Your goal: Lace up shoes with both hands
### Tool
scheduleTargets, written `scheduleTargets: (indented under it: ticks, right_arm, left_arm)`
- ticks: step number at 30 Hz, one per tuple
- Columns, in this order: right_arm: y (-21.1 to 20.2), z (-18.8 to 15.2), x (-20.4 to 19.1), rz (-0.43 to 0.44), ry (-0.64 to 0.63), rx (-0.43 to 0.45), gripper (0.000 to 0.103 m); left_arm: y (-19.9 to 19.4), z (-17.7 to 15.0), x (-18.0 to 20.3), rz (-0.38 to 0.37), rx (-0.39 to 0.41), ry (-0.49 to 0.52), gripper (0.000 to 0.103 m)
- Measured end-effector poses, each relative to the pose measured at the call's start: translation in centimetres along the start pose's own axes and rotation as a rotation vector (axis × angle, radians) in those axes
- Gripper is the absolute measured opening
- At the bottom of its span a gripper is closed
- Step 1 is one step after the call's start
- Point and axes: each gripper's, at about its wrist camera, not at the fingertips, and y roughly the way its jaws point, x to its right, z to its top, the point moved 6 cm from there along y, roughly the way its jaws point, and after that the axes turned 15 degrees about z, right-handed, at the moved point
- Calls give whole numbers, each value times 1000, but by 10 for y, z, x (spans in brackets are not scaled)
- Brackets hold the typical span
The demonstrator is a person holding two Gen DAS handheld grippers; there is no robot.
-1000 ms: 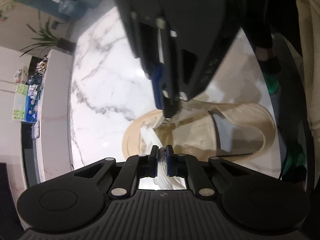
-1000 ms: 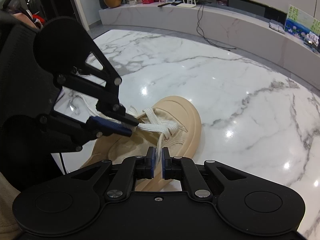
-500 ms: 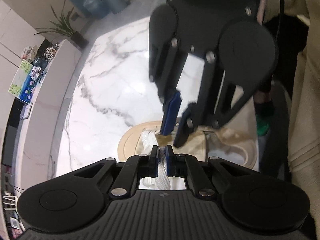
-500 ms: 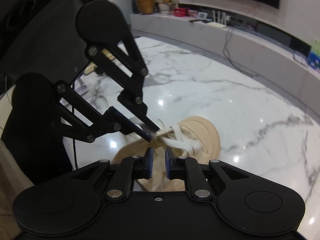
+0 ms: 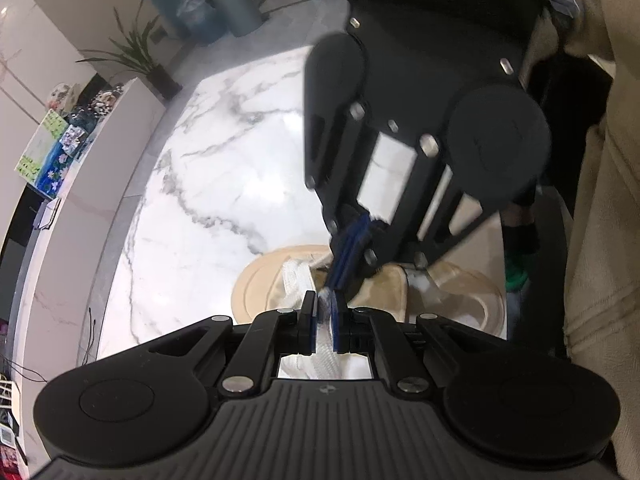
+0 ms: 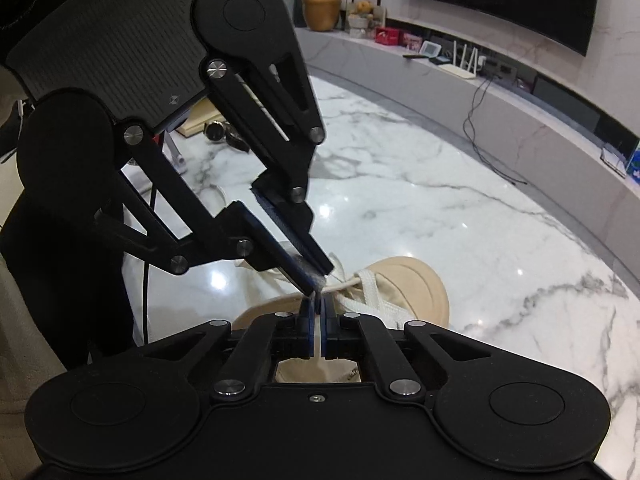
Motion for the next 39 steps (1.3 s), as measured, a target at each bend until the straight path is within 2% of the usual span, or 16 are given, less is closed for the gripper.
scheduleTargets:
  ticks: [2, 5, 11, 18, 22, 27, 31, 33, 35, 39]
  right_arm:
    - [-1, 1, 0, -4, -6, -11, 1]
    - [-2, 3, -3, -9, -25, -32, 1]
    - [2, 2, -8, -38, -83, -85, 1]
    - [8, 2, -7, -55, -102, -109, 1]
    - [7, 0, -4, -60, -94, -111, 1]
    - [5, 1, -6, -40, -98, -101, 1]
    - [2, 0, -3, -40, -94, -102, 1]
    - [-1, -3, -6, -36, -92, -103, 1]
    - [0, -4, -6, -26, -90, -107, 1]
    - [1, -3, -5, -27, -86, -110, 1]
  left_arm:
    - [-1, -1, 4, 7, 5, 33, 7]
    - [1, 0, 11, 32, 8, 100, 14]
    - [7, 4, 22, 59, 6, 180, 15]
    - [14, 8, 27, 60, -12, 179, 13]
    - [20, 8, 27, 73, -24, 154, 10]
    - [21, 8, 24, 111, -33, 125, 11]
    - [17, 7, 24, 122, 0, 138, 21]
    - [17, 6, 21, 141, 8, 133, 34]
    - [17, 5, 21, 157, 12, 141, 41]
    - [18, 7, 22, 169, 10, 138, 42]
